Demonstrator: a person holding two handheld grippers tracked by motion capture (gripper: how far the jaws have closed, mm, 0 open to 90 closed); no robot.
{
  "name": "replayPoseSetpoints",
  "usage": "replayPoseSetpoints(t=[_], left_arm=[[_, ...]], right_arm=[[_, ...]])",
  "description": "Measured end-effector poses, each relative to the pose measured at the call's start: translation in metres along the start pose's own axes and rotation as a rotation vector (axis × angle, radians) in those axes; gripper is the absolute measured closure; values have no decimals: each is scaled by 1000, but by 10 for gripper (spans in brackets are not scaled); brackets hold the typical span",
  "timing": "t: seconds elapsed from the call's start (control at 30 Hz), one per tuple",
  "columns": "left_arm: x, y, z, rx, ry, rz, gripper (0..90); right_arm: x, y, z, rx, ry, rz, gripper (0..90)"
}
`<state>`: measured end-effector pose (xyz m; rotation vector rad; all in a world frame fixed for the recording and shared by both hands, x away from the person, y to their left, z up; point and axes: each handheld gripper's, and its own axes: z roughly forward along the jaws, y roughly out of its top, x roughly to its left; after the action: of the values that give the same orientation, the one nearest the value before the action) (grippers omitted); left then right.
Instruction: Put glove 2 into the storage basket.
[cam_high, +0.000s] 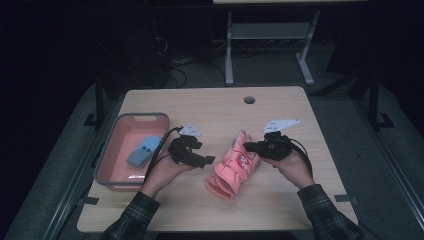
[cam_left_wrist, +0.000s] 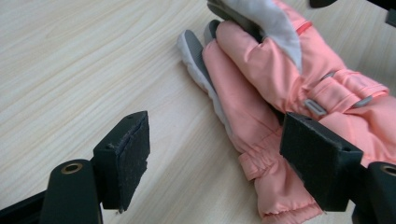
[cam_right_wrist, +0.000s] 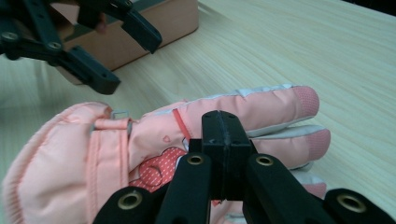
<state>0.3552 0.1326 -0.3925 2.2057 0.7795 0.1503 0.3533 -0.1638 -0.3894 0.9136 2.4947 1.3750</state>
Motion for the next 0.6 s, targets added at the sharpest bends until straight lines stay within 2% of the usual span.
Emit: replayPoseSetpoints(t=[0.33,0.47,0.6], left_arm=[[-2,2,-3,-10,-8,6,209],[-2,3,-4,-12,-10,12,201],[-4,7,-2,-9,-22,21,192]], right_arm=[[-6,-9,34,95,-12,15,900],[-6,-12,42,120,-18,23,900],[-5,-16,48,142,-24,6,900]])
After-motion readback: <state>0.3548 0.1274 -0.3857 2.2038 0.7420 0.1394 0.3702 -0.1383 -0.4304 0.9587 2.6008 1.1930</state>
